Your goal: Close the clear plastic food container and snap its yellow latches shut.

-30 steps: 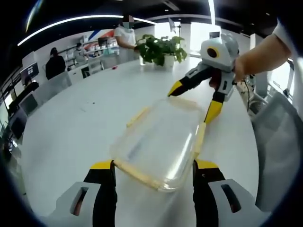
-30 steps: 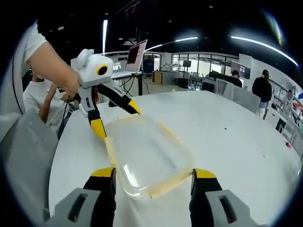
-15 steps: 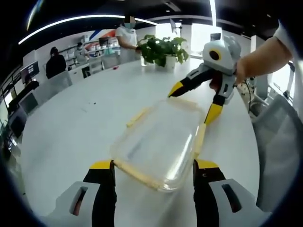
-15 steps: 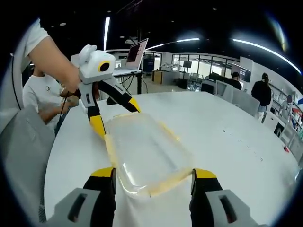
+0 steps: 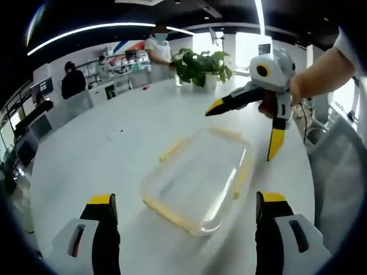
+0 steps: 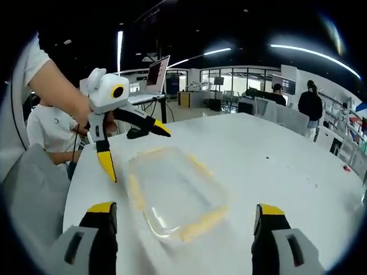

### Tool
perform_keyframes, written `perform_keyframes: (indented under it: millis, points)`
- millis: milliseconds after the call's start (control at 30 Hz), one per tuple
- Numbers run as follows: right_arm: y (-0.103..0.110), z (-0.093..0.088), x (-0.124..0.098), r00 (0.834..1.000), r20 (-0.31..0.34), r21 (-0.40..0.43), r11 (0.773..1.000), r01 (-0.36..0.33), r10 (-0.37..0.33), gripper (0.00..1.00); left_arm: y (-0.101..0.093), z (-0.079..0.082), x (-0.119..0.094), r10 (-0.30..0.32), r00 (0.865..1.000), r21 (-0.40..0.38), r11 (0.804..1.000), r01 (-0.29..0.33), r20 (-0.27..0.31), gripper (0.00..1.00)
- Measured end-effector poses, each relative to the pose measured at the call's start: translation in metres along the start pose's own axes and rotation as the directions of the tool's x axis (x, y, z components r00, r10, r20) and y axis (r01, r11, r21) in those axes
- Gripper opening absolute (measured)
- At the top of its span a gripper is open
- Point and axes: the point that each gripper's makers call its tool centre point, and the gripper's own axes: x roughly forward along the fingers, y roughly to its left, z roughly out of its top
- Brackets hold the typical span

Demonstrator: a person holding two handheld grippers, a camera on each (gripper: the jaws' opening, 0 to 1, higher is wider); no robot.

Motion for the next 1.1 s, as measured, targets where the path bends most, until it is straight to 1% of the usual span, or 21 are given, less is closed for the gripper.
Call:
perform_keyframes:
  millis: [33,67,100,133,300,333,600,700,767,833,1100]
  points:
    - [0.000,0.000,0.000,1.000,-0.001,-0.002,1.000,0.003,-0.003,0.99,-0.005,0.001,-0.001,-0.028,1.000,-0.034,0.999,0.029,0.011,0.99]
    - [0.001,0.000,0.000,1.000,-0.001,0.000,1.000,0.000,0.000,0.99,-0.006,0.000,-0.001,-0.035,0.999,-0.042,0.999,0.035,0.003,0.99]
    - [0.003,0.001,-0.001,1.000,-0.002,-0.002,1.000,-0.003,0.003,0.99,-0.005,-0.004,-0.002,-0.024,0.999,-0.016,1.000,0.024,-0.021,0.99]
    - [0.005,0.002,-0.001,1.000,-0.005,-0.010,1.000,-0.002,0.002,0.99,-0.005,-0.004,-0.003,-0.017,1.000,0.004,1.000,0.018,-0.024,0.99]
    - [0.009,0.005,-0.005,1.000,-0.004,-0.021,1.000,-0.001,0.001,0.99,-0.009,0.003,-0.011,-0.007,1.000,-0.019,1.000,0.007,0.000,0.99]
    - [0.011,0.006,-0.006,1.000,-0.002,-0.025,1.000,-0.001,0.001,0.99,-0.009,0.005,-0.013,0.001,1.000,-0.020,1.000,-0.001,0.009,0.99]
    - [0.019,0.016,-0.016,1.000,0.014,-0.028,1.000,0.009,-0.008,0.99,-0.017,0.016,-0.024,0.014,1.000,-0.018,1.000,-0.013,0.027,0.99]
    - [0.021,0.020,-0.022,1.000,0.023,-0.030,0.999,0.013,-0.012,0.99,-0.022,0.024,-0.030,0.011,0.999,-0.020,1.000,-0.010,0.047,0.99]
    - [0.023,0.023,-0.026,0.999,0.028,-0.031,0.999,0.017,-0.016,0.99,-0.025,0.028,-0.035,0.020,0.998,-0.015,1.000,-0.019,0.057,0.99]
    - [0.025,0.025,-0.030,0.999,0.038,-0.019,1.000,0.018,-0.017,0.99,-0.029,0.029,-0.038,0.019,0.998,-0.035,0.999,-0.017,0.065,0.99]
    - [0.034,0.030,-0.045,0.998,0.060,-0.006,1.000,0.027,-0.027,0.99,-0.040,0.031,-0.051,0.038,0.997,-0.038,0.999,-0.036,0.073,0.99]
